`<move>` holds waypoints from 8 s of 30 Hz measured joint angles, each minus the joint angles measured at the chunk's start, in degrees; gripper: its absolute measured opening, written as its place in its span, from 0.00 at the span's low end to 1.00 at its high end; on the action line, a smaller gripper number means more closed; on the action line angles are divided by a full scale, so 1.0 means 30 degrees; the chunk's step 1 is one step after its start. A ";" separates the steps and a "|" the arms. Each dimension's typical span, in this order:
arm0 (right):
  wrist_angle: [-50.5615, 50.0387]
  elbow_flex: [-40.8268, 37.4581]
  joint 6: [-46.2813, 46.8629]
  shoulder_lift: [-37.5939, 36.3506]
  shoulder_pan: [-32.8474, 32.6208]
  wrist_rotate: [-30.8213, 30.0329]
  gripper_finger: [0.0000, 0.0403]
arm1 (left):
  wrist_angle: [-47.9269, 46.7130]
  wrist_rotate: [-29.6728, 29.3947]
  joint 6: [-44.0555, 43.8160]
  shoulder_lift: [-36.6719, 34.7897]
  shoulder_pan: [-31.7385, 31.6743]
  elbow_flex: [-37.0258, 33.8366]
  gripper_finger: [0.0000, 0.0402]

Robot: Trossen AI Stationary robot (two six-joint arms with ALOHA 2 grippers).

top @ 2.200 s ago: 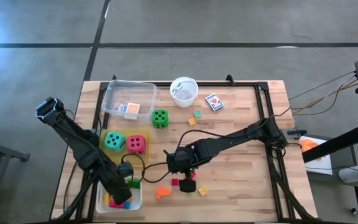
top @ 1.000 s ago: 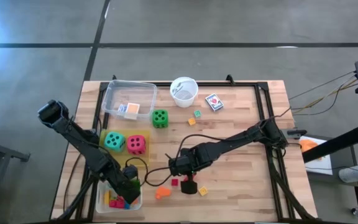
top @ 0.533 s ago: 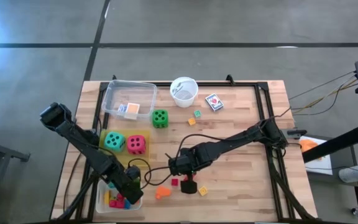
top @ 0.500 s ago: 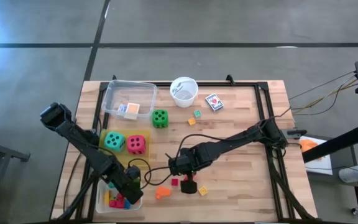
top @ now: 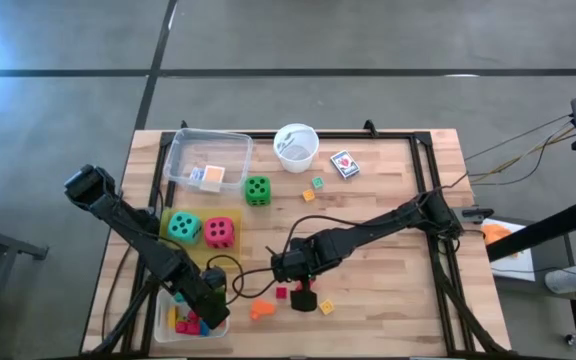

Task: Pick & Place Toys
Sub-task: Put the top orange game piece into the white bin, then put the right red game piece into the white bin

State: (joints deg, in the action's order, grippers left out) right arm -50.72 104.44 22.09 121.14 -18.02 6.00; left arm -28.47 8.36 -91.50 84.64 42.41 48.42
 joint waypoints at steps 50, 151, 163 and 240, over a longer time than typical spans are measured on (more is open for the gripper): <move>-0.0335 0.0005 -0.0427 0.0000 -0.0073 0.0138 0.92 | -0.3652 -0.0228 0.0858 -0.1924 -0.0095 0.0517 0.62; 0.6039 -0.5246 0.1088 -0.7898 -0.0408 -0.1005 0.31 | 0.7154 -1.1715 1.5940 -0.2346 -0.3148 0.4102 0.63; 0.7959 -0.5246 0.3525 -0.7883 -0.0389 -0.0998 0.31 | 0.7660 -0.9950 1.6562 -0.2251 -0.3697 0.4102 0.63; 0.8691 -0.4233 0.3657 -0.8102 -0.0138 -0.1049 0.31 | 1.0134 -0.7140 2.0065 -0.2259 -0.5705 0.4051 0.28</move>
State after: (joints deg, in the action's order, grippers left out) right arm -24.65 91.74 33.06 96.84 -18.44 2.85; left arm 1.93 -13.06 -31.31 77.87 25.30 60.58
